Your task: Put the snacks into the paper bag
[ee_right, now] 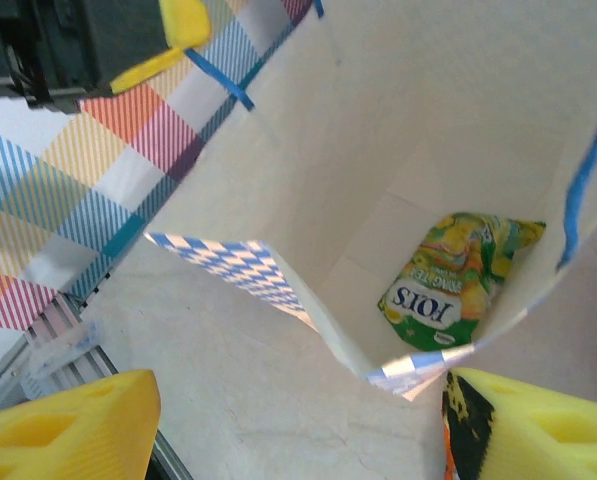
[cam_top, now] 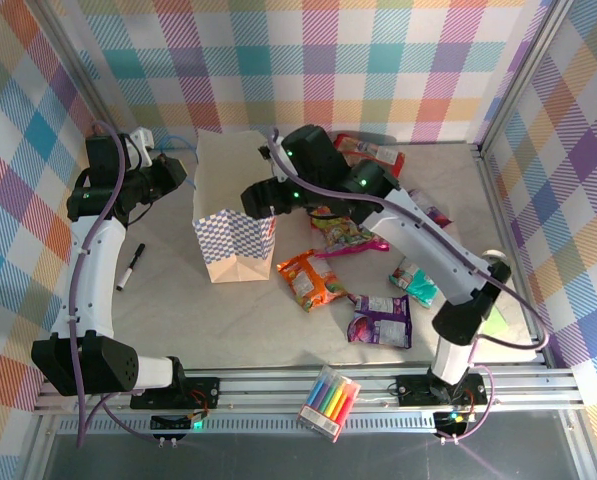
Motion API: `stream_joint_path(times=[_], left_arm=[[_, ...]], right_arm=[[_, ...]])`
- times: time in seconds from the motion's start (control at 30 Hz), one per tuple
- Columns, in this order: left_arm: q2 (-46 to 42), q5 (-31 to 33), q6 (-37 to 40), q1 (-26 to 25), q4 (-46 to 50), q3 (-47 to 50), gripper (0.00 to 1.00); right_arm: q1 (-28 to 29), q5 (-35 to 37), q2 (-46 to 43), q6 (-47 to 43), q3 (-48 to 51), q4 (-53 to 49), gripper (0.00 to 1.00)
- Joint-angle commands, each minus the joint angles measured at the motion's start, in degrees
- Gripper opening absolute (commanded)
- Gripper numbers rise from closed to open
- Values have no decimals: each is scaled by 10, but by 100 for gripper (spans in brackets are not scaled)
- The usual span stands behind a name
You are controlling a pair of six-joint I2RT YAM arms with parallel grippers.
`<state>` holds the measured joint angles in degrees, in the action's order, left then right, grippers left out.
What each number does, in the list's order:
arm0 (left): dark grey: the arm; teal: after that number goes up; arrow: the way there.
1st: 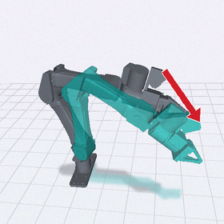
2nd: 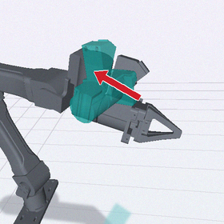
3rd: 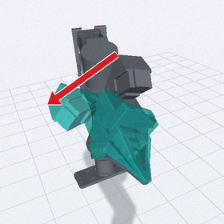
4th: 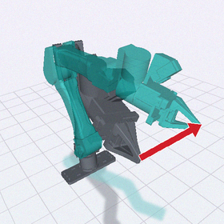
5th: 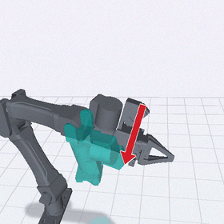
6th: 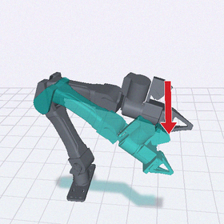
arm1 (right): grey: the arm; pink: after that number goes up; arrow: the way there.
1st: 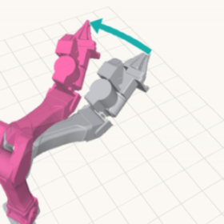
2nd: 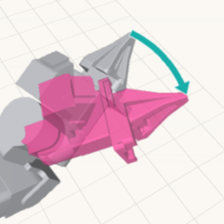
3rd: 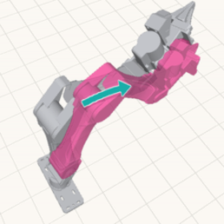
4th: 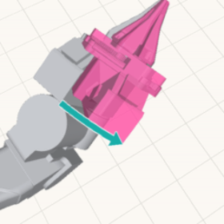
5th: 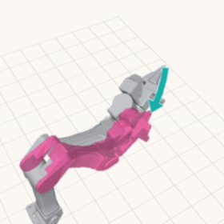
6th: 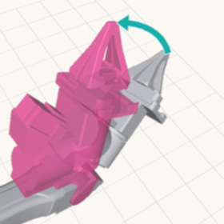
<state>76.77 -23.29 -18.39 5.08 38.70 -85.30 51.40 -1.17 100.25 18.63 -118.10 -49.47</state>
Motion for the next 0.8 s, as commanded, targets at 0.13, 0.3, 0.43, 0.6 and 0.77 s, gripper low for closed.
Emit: stream_joint_path(times=[0.13, 0.3, 0.43, 0.6, 0.77], left_arm=[[0, 0, 11, 8, 12, -3, 15], [0, 3, 13, 8, 12, -5, 15], [0, 3, 15, 8, 11, -5, 15], [1, 2, 15, 8, 11, -4, 15], [2, 8, 23, 8, 17, -5, 15]], right_arm=[[4, 22, -88, -9, 99, 41, 77], [4, 38, -133, -9, 177, 46, 79], [4, 51, -164, -8, 229, 52, 83], [4, 64, -180, -8, 273, 34, 85], [4, 71, -185, -3, 339, 47, 86]])
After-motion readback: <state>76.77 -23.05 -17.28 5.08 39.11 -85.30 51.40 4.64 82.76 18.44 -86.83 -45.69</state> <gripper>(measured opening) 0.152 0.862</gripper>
